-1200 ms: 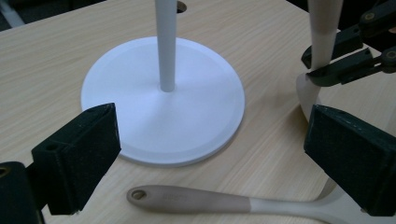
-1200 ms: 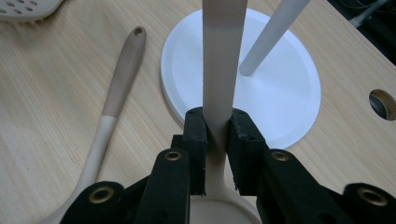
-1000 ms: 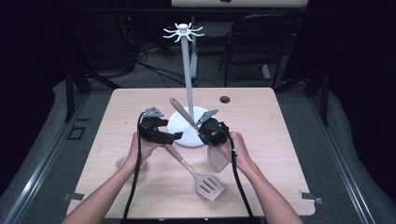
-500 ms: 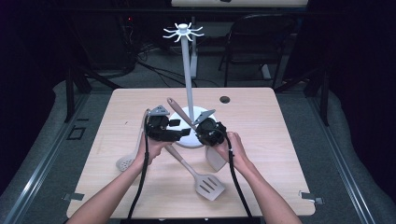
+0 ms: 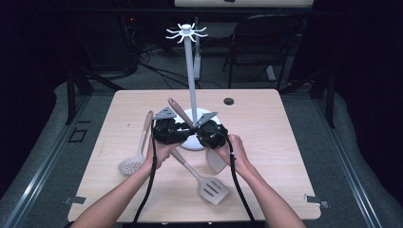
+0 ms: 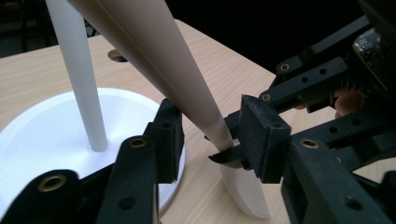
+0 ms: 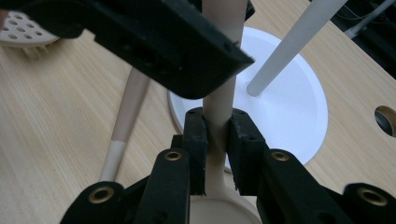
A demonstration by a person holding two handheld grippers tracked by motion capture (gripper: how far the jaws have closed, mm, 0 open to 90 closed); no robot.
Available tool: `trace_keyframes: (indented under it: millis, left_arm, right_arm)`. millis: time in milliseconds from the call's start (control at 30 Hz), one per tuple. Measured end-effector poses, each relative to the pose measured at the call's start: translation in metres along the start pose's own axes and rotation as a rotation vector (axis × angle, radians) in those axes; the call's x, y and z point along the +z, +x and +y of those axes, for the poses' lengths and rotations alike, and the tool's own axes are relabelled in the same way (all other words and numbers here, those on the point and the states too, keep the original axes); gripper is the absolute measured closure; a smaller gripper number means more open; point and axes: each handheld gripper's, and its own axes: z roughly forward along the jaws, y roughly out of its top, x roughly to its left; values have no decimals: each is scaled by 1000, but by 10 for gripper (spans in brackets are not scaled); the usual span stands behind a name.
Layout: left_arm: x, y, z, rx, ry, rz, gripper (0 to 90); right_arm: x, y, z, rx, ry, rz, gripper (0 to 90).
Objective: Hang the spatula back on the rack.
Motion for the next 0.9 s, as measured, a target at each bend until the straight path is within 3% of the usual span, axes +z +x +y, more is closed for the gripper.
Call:
trace_keyframes:
  millis: [200, 300, 600, 767, 900]
  left_arm:
    - [0, 3, -1, -12, -24, -13, 684]
    - [0, 4, -2, -43, -49, -40, 706]
    - [-4, 2, 4, -43, -84, -81, 755]
    - [-4, 3, 8, -48, -68, -107, 769]
    - [-8, 3, 12, -24, -60, -101, 773]
  right_arm:
    - [0, 0, -1, 17, -25, 1, 786]
    - [-1, -1, -1, 17, -35, 4, 785]
    - [-8, -3, -1, 26, -78, -3, 777]
    - [-10, -4, -2, 32, -102, 11, 737]
    - [-11, -5, -3, 34, -94, 27, 669]
